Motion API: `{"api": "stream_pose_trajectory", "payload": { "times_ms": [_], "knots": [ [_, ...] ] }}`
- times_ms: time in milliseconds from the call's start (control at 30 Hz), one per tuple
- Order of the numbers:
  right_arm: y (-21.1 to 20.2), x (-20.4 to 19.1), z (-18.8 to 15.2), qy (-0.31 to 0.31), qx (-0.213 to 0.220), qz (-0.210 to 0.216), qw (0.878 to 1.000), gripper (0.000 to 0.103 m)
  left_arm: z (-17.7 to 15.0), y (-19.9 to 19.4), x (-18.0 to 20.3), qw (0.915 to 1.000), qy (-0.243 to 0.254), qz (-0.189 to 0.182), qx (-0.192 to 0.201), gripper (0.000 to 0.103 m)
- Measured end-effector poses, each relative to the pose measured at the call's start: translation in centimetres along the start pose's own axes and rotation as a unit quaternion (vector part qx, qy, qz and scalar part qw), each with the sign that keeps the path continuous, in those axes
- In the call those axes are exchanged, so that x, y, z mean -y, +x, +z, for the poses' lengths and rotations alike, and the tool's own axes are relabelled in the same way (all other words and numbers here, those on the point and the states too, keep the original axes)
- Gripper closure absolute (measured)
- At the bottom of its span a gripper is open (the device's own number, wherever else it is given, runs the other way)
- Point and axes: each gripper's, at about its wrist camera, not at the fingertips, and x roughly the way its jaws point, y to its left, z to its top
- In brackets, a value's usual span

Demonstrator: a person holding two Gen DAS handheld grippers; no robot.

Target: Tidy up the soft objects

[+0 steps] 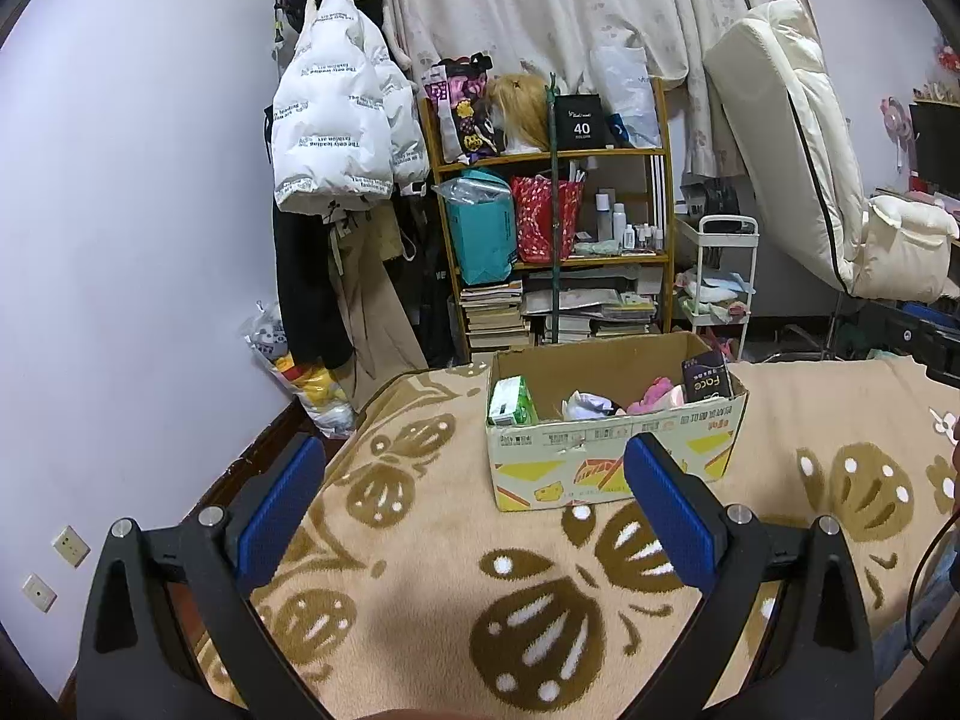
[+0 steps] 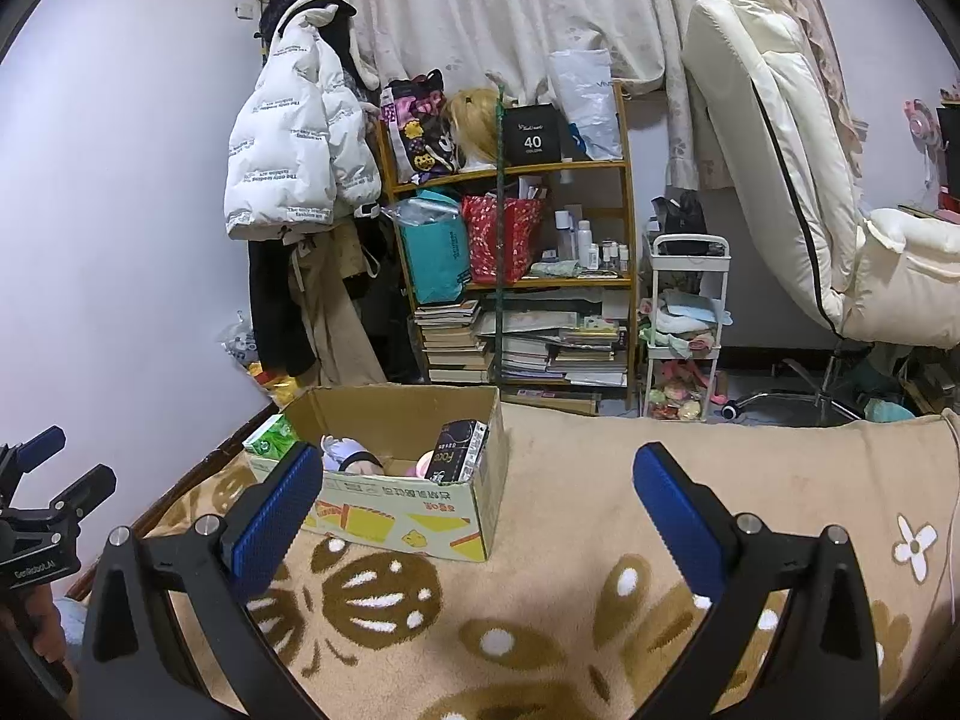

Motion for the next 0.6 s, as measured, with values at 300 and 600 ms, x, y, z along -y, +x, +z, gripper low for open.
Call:
{"api": "stream_pose_trajectory", "payload": {
  "times_ms": [300,600],
  "knots": [
    [-0.05,-0.09,-0.26,0.002,0.002,0.000,1.000,0.000,-0.03,0.22,0.10,1.0000,0.006,-0.002,-0.003,0.004],
    [-0.06,0.13,-0.27,0.000,0.002,-0.001,1.000,0.000,-0.15,0.43,0.33,0.9999,0.010,0.000,-0.003,0.004]
  ]
}}
